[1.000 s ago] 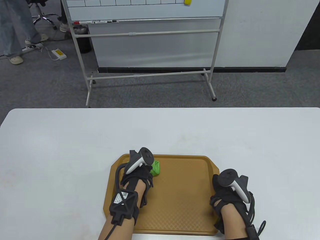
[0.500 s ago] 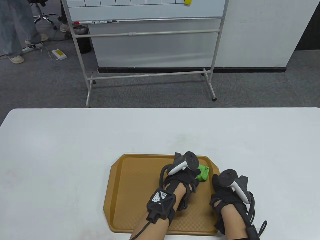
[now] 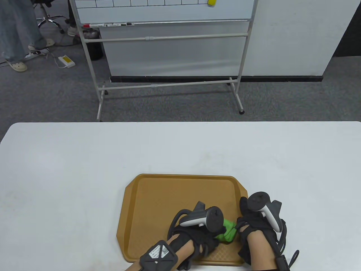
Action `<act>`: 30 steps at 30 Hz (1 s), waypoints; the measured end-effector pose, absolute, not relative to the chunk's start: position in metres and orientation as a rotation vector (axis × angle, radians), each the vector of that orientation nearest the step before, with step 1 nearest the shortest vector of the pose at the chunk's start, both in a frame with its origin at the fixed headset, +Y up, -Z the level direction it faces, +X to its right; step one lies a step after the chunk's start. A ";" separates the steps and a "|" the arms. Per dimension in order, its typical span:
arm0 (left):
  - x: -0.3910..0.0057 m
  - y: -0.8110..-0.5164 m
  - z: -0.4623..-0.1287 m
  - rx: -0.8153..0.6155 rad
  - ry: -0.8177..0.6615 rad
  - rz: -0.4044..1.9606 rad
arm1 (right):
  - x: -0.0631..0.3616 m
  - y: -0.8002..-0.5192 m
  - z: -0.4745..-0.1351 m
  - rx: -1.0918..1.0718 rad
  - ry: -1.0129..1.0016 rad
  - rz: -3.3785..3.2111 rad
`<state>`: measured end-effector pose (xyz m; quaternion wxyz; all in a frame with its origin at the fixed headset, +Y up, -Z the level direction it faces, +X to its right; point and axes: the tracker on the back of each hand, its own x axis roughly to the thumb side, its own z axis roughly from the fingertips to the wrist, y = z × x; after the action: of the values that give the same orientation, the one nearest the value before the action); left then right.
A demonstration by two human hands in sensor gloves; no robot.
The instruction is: Wipe the food tray with a square towel
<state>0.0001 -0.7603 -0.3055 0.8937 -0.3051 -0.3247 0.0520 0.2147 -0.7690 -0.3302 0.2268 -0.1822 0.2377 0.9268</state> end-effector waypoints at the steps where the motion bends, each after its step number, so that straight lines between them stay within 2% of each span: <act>1: -0.016 -0.760 -0.300 -0.642 -0.669 0.120 | 0.214 -0.769 -0.331 -0.500 0.664 2.566; 8: -0.116 -0.756 -0.286 -0.606 -0.505 0.017 | 0.216 -0.769 -0.330 -0.485 0.666 2.550; 11: -0.150 -0.756 -0.298 -0.596 -0.386 0.028 | 0.216 -0.769 -0.330 -0.489 0.662 2.548; 14: -0.168 -0.756 -0.319 -0.599 -0.288 0.062 | 0.215 -0.769 -0.331 -0.495 0.674 2.562; 17: -0.166 -0.756 -0.343 -0.607 -0.207 0.112 | 0.213 -0.768 -0.333 -0.478 0.678 2.589; 21: -0.144 -0.759 -0.374 -0.580 -0.128 0.126 | 0.212 -0.767 -0.333 -0.483 0.669 2.600; 25: -0.112 -0.763 -0.400 -0.569 -0.110 0.192 | 0.210 -0.767 -0.333 -0.487 0.660 2.616; 30: -0.071 -0.766 -0.412 -0.596 -0.141 0.230 | 0.209 -0.767 -0.333 -0.492 0.661 2.625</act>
<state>-0.0706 -0.7661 -0.4121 0.9470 -0.2926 -0.0691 0.1130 0.2088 -0.7669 -0.3329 0.1940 -0.1755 0.2357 0.9359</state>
